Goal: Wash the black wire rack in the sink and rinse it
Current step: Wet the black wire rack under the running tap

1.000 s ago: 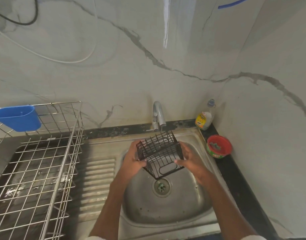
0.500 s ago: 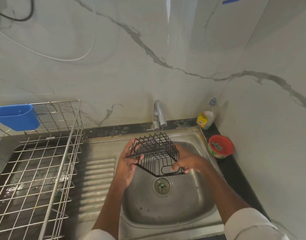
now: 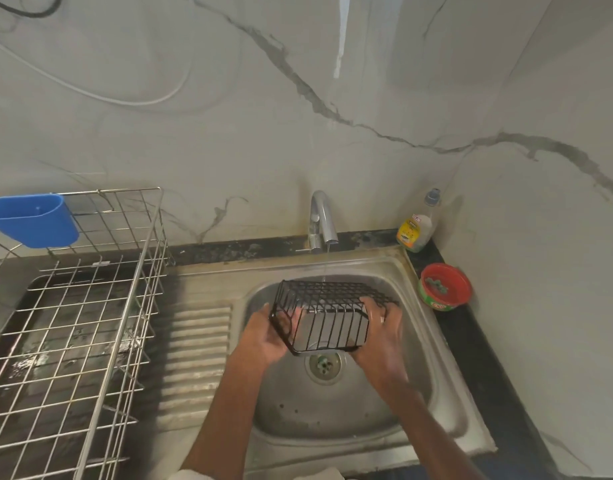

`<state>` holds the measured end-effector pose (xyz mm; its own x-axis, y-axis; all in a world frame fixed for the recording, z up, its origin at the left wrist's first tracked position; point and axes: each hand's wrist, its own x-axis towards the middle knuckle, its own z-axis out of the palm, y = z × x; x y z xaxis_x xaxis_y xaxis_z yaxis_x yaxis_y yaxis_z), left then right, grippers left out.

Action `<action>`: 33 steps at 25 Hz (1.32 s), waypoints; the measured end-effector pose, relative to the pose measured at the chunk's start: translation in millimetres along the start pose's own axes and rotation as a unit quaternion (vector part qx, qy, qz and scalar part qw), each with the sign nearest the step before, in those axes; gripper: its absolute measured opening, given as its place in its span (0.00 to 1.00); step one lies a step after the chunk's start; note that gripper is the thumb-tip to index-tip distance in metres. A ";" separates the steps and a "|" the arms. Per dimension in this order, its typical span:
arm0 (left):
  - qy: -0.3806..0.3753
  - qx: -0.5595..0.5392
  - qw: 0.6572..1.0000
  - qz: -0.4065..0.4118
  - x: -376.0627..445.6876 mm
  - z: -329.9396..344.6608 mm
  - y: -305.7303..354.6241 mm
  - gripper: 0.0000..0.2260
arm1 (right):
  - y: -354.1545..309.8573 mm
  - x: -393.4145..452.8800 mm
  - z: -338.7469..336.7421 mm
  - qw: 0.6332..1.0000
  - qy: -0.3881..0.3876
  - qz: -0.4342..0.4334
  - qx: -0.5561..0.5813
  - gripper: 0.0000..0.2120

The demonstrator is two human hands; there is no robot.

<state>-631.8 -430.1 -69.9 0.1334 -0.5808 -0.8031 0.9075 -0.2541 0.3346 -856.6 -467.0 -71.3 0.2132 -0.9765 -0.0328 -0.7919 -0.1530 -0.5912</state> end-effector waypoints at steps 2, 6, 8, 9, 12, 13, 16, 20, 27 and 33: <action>0.034 0.009 0.998 0.049 4.0 20.4 -5.6 0.28 | 3.4 -9.1 8.2 1.000 0.015 0.015 0.006 0.55; 0.031 0.134 0.979 0.152 3.8 43.1 -7.3 0.22 | 27.6 -7.3 9.2 0.984 -0.027 0.096 0.150 0.41; -0.027 0.239 0.944 0.226 0.6 53.8 -5.4 0.22 | 44.7 -7.3 3.1 0.946 -0.061 0.176 0.267 0.25; -0.059 0.290 0.917 0.268 1.7 59.0 -5.5 0.22 | 49.9 -6.2 -0.5 0.914 -0.059 0.233 0.328 0.19; -0.141 0.425 0.824 0.347 7.9 67.3 -12.3 0.20 | 44.5 9.6 -15.1 0.764 -0.109 0.368 0.518 0.19; -0.160 0.462 0.797 0.354 8.8 67.7 -16.4 0.18 | 40.6 17.7 -17.9 0.726 -0.146 0.379 0.555 0.29; -0.192 0.531 0.738 0.370 -0.9 64.1 -24.3 0.15 | 18.6 44.9 -25.9 0.706 -0.229 0.374 0.556 0.46; -0.268 0.602 0.626 0.417 -23.3 45.1 -33.6 0.25 | -1.4 65.4 -27.6 0.700 -0.290 0.409 0.509 0.43; -0.252 0.643 0.526 0.497 -33.8 -1.2 -38.8 0.26 | -3.8 49.4 12.1 0.735 -0.306 0.382 0.469 0.46; -0.072 0.570 0.688 0.444 -30.8 -27.7 -17.5 0.25 | -5.6 35.2 23.3 0.749 -0.304 0.315 0.497 0.33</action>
<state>-640.7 -386.3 -64.7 0.3190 -0.9478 -0.0026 -0.4188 -0.1434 0.8967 -831.4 -497.0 -88.0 0.4363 -0.5122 -0.7398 -0.0917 0.7926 -0.6028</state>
